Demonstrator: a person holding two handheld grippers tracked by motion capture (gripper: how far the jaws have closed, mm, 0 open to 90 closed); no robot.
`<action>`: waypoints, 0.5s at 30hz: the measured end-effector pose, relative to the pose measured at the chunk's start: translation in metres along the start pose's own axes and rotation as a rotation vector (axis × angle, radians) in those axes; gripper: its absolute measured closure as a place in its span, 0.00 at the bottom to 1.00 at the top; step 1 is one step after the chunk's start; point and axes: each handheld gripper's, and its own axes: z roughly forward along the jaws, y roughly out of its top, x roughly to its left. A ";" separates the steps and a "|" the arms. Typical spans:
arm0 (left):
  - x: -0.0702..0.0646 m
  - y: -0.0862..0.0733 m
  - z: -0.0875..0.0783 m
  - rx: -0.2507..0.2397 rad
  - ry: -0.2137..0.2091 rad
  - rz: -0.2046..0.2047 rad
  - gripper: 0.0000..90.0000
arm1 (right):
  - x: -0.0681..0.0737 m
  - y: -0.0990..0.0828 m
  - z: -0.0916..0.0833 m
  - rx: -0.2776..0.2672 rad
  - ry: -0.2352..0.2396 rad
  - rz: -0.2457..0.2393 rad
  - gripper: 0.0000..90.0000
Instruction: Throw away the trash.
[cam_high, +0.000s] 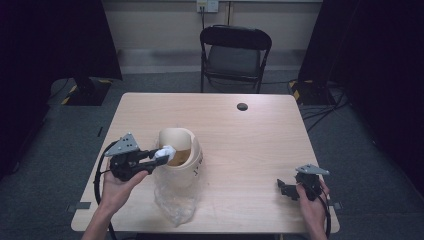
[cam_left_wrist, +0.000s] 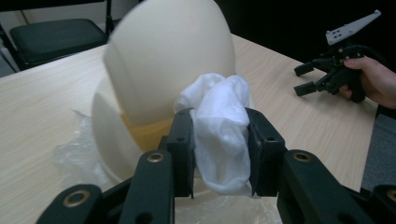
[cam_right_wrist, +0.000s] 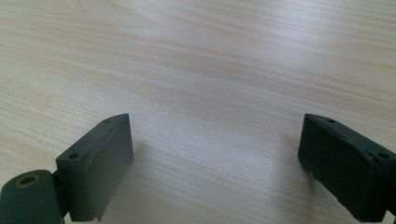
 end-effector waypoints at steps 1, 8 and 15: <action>-0.001 0.000 0.003 0.007 -0.003 -0.002 0.74 | 0.000 0.000 0.000 0.000 0.000 0.000 0.10; -0.001 -0.002 0.017 0.029 -0.027 -0.013 0.74 | 0.000 0.000 0.000 0.001 0.000 0.001 0.10; -0.001 -0.003 0.027 0.052 -0.021 -0.034 0.74 | 0.000 0.000 0.000 0.000 0.000 0.000 0.10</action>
